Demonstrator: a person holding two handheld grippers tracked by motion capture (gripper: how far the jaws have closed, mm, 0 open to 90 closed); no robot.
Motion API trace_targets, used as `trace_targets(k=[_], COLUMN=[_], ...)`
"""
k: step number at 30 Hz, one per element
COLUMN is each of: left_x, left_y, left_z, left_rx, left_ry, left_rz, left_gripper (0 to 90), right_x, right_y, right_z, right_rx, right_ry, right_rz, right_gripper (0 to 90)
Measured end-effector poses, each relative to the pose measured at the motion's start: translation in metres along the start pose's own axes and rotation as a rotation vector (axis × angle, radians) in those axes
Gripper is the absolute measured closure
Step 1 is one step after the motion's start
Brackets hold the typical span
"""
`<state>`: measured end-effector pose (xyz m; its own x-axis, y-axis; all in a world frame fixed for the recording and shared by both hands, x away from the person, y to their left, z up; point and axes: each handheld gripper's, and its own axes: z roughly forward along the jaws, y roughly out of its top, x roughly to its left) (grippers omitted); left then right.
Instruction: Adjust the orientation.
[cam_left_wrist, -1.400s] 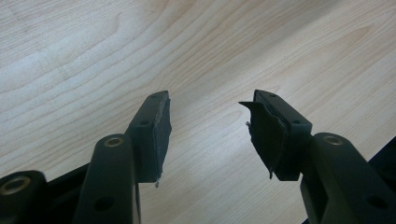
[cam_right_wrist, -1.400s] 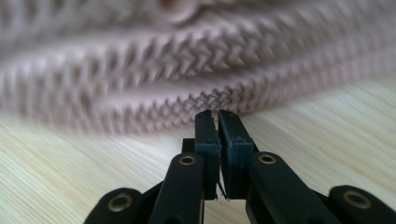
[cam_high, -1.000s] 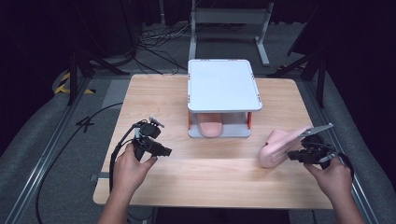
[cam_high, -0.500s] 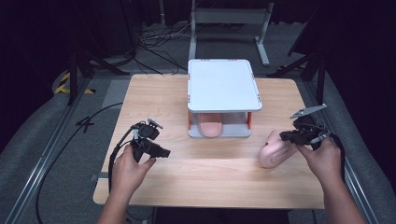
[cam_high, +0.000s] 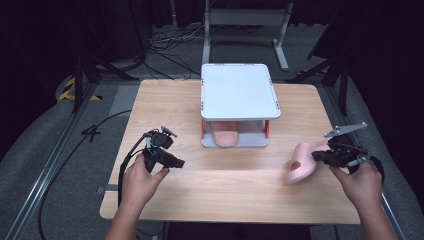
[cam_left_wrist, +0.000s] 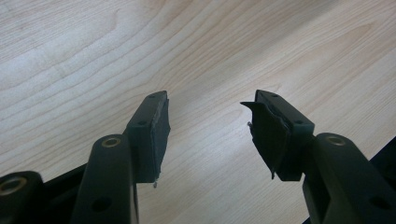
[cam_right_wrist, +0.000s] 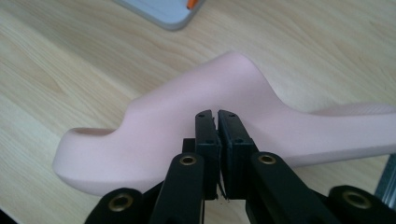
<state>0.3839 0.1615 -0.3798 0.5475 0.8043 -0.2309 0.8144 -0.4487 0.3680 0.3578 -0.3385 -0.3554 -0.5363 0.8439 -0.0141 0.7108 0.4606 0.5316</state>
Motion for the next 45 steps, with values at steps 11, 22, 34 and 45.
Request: trace_targets(k=[11, 22, 34, 45], left_x=[-0.002, -0.003, -0.002, -0.001], left_y=[0.006, 0.008, 0.007, -0.001], left_z=[0.000, 0.000, 0.002, 0.001], left_rx=[-0.004, -0.007, 0.001, 0.004], left_ry=[-0.014, -0.018, -0.014, -0.012], left_rz=[0.028, 0.033, 0.027, 0.005], left_gripper=[46.8, 46.8, 46.8, 46.5], right_x=[-0.010, 0.005, 0.001, -0.002], right_y=[-0.035, -0.039, -0.038, -0.027], right_z=[-0.009, 0.022, 0.043, 0.020], right_rx=[0.095, 0.292, 0.228, 0.092], right_ry=[0.045, 0.057, 0.076, 0.022], right_rz=[0.070, 0.025, 0.001, -0.108], right_gripper=[84.4, 82.3, 69.1, 38.6])
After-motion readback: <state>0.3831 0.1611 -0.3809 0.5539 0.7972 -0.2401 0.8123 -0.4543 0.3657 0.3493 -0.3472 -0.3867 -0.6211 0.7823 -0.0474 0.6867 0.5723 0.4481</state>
